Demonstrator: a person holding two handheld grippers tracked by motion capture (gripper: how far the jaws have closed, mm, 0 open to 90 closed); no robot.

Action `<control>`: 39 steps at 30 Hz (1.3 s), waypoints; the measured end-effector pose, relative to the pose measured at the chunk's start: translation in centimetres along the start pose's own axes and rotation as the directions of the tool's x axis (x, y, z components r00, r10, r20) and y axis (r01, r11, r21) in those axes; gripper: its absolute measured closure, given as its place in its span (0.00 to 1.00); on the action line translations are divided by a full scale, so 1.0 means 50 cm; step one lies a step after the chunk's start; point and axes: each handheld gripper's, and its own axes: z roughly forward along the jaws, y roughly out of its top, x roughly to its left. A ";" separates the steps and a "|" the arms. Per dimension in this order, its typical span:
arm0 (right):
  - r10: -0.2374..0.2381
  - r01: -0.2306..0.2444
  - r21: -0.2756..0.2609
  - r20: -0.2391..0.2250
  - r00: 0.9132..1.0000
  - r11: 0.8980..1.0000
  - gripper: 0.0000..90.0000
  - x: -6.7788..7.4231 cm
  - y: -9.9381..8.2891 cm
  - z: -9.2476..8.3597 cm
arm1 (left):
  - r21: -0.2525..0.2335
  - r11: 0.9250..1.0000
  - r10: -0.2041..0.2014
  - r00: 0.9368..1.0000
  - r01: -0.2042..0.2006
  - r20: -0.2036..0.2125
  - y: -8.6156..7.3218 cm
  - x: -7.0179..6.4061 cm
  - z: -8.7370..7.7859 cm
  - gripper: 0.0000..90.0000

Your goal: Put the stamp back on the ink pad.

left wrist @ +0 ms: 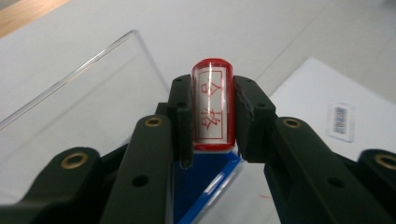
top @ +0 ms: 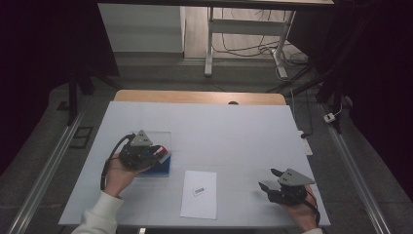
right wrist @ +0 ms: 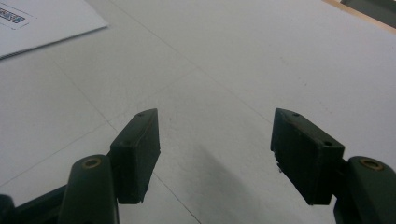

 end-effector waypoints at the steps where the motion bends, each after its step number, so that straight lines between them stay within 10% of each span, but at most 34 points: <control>1: 0.001 -0.001 0.001 0.000 1.000 1.000 0.36 0.000 0.000 0.000 | 0.002 1.000 -0.007 1.000 0.007 -0.005 -0.003 0.004 0.002 0.78; 26: 0.006 -0.006 -0.002 -0.003 1.000 1.000 0.36 -0.001 -0.001 0.000 | 0.199 0.979 -0.034 0.995 0.052 -0.094 -0.044 0.049 0.032 0.78; 39: 0.006 -0.006 -0.002 -0.003 1.000 1.000 0.36 -0.001 -0.001 0.000 | 0.205 0.978 -0.030 0.995 0.048 -0.092 -0.049 0.048 0.041 0.77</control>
